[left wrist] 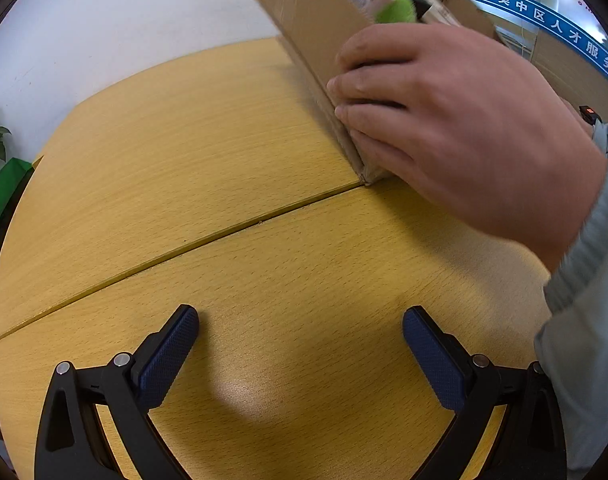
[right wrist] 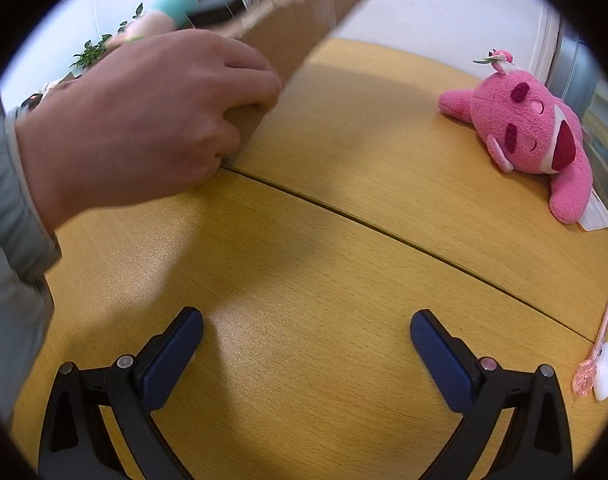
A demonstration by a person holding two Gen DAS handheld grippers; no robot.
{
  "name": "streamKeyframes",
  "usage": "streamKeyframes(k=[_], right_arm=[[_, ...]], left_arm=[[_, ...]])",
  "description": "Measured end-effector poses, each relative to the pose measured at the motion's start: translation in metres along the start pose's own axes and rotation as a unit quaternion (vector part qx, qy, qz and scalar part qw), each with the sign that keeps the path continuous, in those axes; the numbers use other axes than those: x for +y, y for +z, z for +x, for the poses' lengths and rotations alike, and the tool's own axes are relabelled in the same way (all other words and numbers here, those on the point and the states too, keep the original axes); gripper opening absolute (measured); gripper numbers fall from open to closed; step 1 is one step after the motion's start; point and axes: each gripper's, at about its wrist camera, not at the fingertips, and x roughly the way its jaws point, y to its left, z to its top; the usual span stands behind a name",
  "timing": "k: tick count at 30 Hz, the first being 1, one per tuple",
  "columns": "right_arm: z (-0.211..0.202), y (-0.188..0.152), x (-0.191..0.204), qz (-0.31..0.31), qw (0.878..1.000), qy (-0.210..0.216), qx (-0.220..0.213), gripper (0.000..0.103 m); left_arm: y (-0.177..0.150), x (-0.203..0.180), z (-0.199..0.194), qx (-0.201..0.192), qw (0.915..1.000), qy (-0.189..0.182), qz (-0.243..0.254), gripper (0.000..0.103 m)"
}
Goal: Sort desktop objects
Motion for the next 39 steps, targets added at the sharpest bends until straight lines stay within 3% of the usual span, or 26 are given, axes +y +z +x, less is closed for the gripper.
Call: streamKeyframes(k=[39], right_arm=[[-0.018, -0.003, 0.001, 0.008, 1.000, -0.008, -0.001, 0.103]], left_arm=[[0.004, 0.006, 0.008, 0.000, 1.0000, 0.000, 0.002, 0.103]])
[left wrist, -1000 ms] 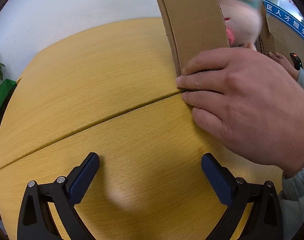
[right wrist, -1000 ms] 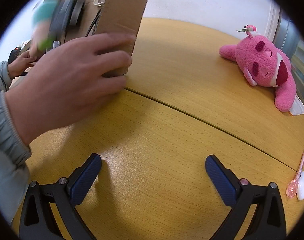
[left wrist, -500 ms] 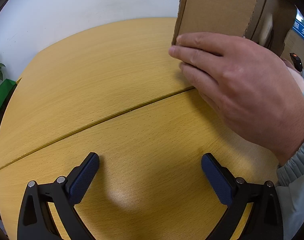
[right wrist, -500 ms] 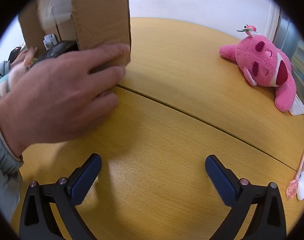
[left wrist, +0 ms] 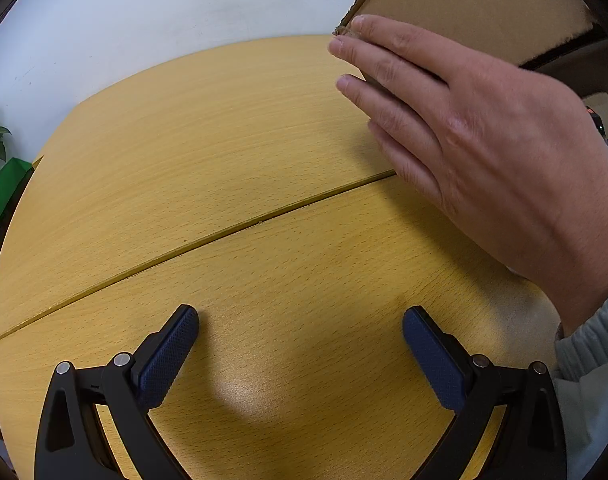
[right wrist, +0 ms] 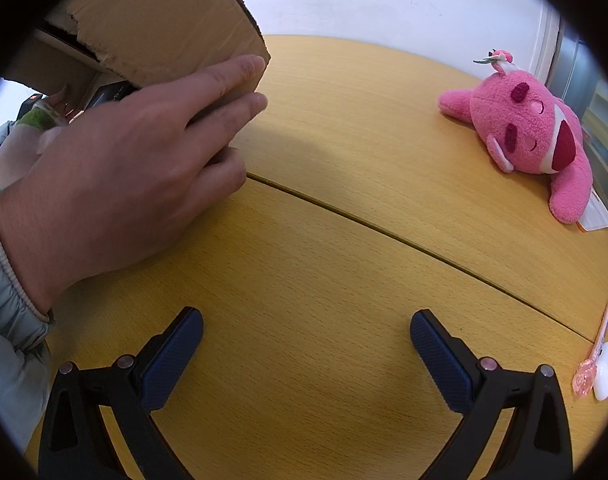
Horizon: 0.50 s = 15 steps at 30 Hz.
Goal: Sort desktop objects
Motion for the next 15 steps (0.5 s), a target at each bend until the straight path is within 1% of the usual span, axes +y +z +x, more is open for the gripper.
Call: streamKeyframes(k=[15], right_arm=[[-0.0042, 0.0008, 0.0002, 0.005, 1.000, -0.003, 0.001, 0.103]], left_arm=[[0.0025, 0.0021, 0.0037, 0.000, 1.0000, 0.000, 0.001, 0.103]])
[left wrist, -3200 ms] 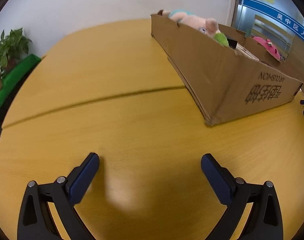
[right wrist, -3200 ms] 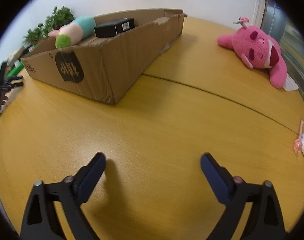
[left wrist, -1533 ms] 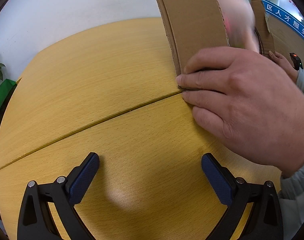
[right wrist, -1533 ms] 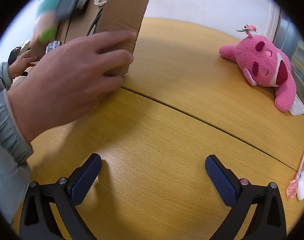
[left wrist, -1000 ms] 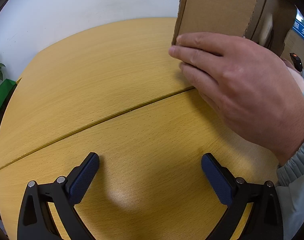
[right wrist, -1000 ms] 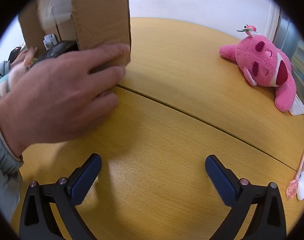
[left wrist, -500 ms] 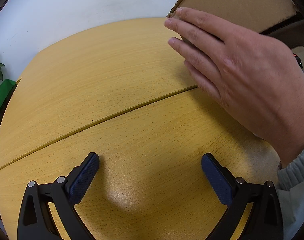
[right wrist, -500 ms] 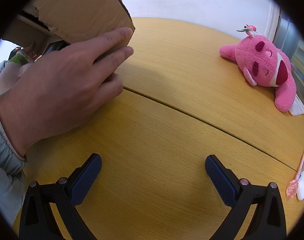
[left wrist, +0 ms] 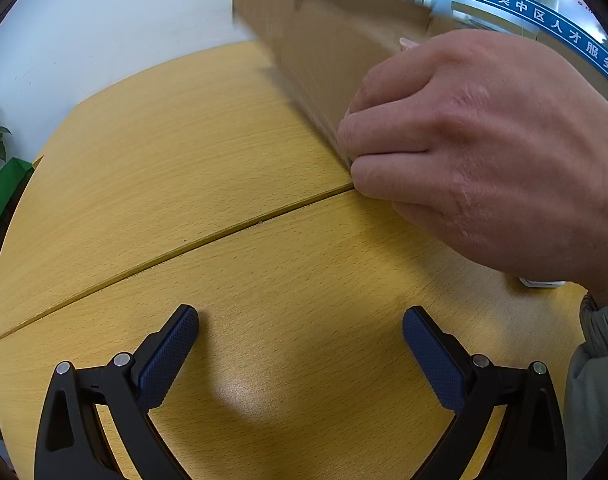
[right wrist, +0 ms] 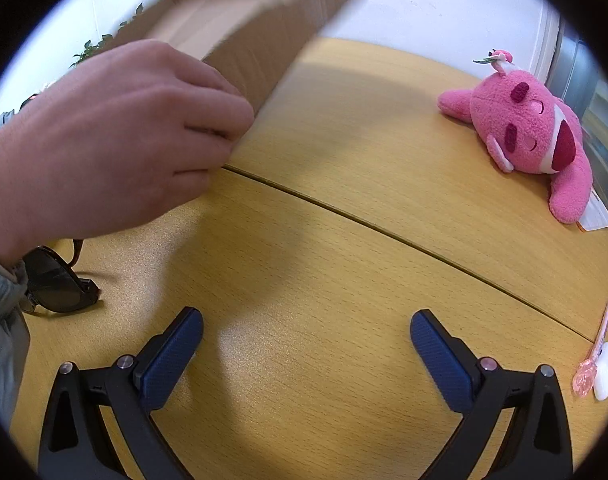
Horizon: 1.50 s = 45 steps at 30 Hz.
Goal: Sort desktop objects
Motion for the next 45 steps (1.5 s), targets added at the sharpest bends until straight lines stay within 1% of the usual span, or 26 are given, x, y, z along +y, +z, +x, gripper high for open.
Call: streamKeyframes(k=[25, 28, 32, 35, 37, 39, 40, 42, 44, 45], right_arm=[[0.000, -0.002, -0.001, 0.006, 1.000, -0.004, -0.001, 0.103], [-0.001, -0.001, 0.000, 0.018, 1.000, -0.013, -0.001, 0.103], [-0.002, -0.003, 0.008, 0.047, 0.998, -0.034, -0.002, 0.103], [0.008, 0.004, 0.001, 0.073, 0.996, -0.051, -0.001, 0.103], [0.009, 0.003, 0.005, 0.114, 0.990, -0.082, 0.000, 0.103], [0.012, 0.006, 0.012, 0.136, 0.986, -0.095, 0.015, 0.103], [0.009, 0.003, 0.015, 0.150, 0.983, -0.108, 0.010, 0.103], [0.003, -0.006, 0.026, 0.169, 0.976, -0.137, -0.001, 0.102], [-0.007, -0.011, 0.044, 0.154, 0.973, -0.172, 0.000, 0.102], [-0.015, -0.013, 0.057, 0.140, 0.972, -0.191, -0.007, 0.102]], left_arm=[[0.002, 0.003, 0.003, 0.000, 1.0000, 0.000, 0.001, 0.103], [0.002, 0.003, 0.003, 0.000, 1.0000, 0.000, 0.001, 0.103], [0.003, 0.003, 0.003, 0.000, 1.0000, -0.001, 0.001, 0.103], [0.003, 0.004, 0.004, 0.000, 1.0000, -0.001, 0.001, 0.103], [0.003, 0.004, 0.003, 0.000, 1.0000, 0.001, -0.002, 0.103], [0.003, 0.004, 0.005, 0.000, 0.9999, 0.009, -0.014, 0.103], [0.002, 0.003, 0.005, 0.000, 0.9995, 0.018, -0.027, 0.103], [-0.003, -0.002, 0.004, -0.001, 0.9967, 0.048, -0.066, 0.103], [-0.002, -0.012, -0.005, -0.001, 0.9916, 0.077, -0.104, 0.103], [0.000, -0.016, -0.009, -0.001, 0.9892, 0.086, -0.118, 0.103]])
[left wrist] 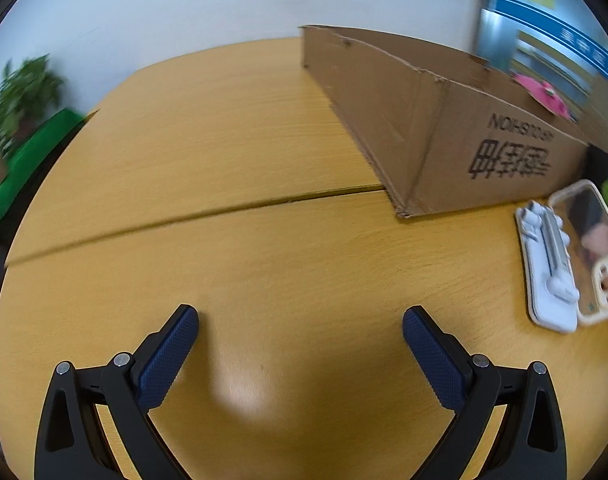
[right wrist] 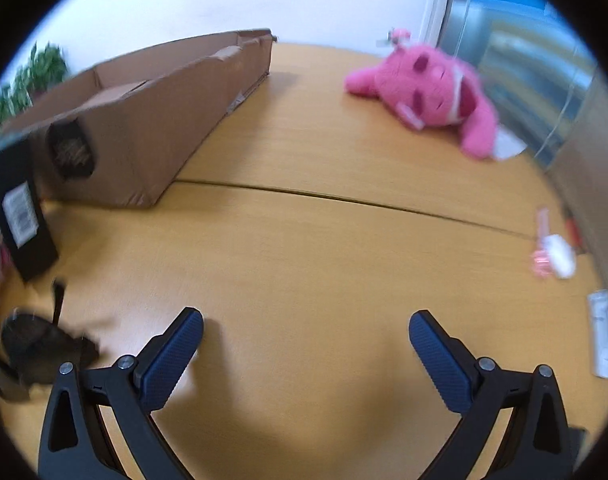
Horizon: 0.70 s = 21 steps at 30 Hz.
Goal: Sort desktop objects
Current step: 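Move both grippers toward the plush pig beside the cardboard box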
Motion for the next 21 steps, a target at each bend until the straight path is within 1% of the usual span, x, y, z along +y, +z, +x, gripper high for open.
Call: streamKeyframes(k=[2, 4, 5, 6, 7, 9, 10, 11, 12, 13, 14, 15, 17, 18, 20, 21], right_arm=[[-0.024, -0.008, 0.012, -0.009, 1.000, -0.012, -0.020, 0.102], [-0.057, -0.014, 0.025, -0.012, 0.999, -0.026, -0.046, 0.102], [-0.070, -0.015, 0.031, -0.011, 0.998, -0.022, -0.055, 0.102], [-0.085, -0.015, 0.039, -0.012, 0.998, -0.010, -0.062, 0.102], [-0.102, -0.013, 0.047, -0.014, 0.997, 0.002, -0.071, 0.102], [-0.137, -0.012, 0.066, -0.019, 0.994, 0.032, -0.100, 0.102], [-0.149, -0.009, 0.075, -0.023, 0.992, 0.050, -0.111, 0.103], [-0.160, -0.010, 0.088, -0.031, 0.990, 0.067, -0.121, 0.103], [-0.170, -0.010, 0.107, -0.045, 0.988, 0.079, -0.127, 0.103], [-0.175, -0.009, 0.119, -0.056, 0.986, 0.087, -0.130, 0.102], [-0.180, -0.009, 0.134, -0.065, 0.984, 0.098, -0.132, 0.102], [-0.183, -0.008, 0.150, -0.068, 0.982, 0.118, -0.133, 0.102], [-0.189, -0.007, 0.175, -0.057, 0.978, 0.150, -0.136, 0.102], [-0.190, -0.007, 0.186, -0.047, 0.975, 0.170, -0.134, 0.102], [-0.188, -0.008, 0.198, -0.028, 0.973, 0.192, -0.123, 0.102], [-0.188, -0.011, 0.207, -0.017, 0.974, 0.194, -0.116, 0.102]], left_arm=[[-0.005, -0.004, -0.003, 0.003, 0.9997, 0.015, -0.020, 0.103], [-0.008, -0.005, -0.008, 0.025, 0.9990, 0.021, -0.030, 0.103], [-0.013, -0.004, -0.012, 0.032, 0.9984, 0.026, -0.039, 0.103], [-0.016, -0.010, -0.018, 0.031, 0.9980, 0.032, -0.046, 0.102], [-0.019, -0.017, -0.026, 0.021, 0.9981, 0.037, -0.045, 0.102], [-0.020, -0.037, -0.052, -0.017, 0.9987, 0.031, -0.037, 0.102], [-0.020, -0.053, -0.075, -0.051, 0.9979, 0.021, -0.034, 0.102], [-0.019, -0.065, -0.094, -0.080, 0.9963, 0.013, -0.031, 0.102], [-0.018, -0.081, -0.119, -0.115, 0.9928, 0.011, -0.030, 0.102], [-0.025, -0.083, -0.144, -0.140, 0.9896, 0.009, -0.030, 0.103], [-0.027, -0.099, -0.163, -0.161, 0.9865, 0.001, -0.029, 0.103], [-0.026, -0.108, -0.175, -0.169, 0.9850, -0.015, -0.029, 0.103], [-0.019, -0.132, -0.189, -0.162, 0.9851, -0.052, -0.027, 0.103], [-0.018, -0.142, -0.191, -0.157, 0.9851, -0.063, -0.028, 0.103], [-0.019, -0.164, -0.191, -0.138, 0.9867, -0.077, -0.037, 0.103], [-0.019, -0.178, -0.188, -0.130, 0.9877, -0.080, -0.036, 0.103]])
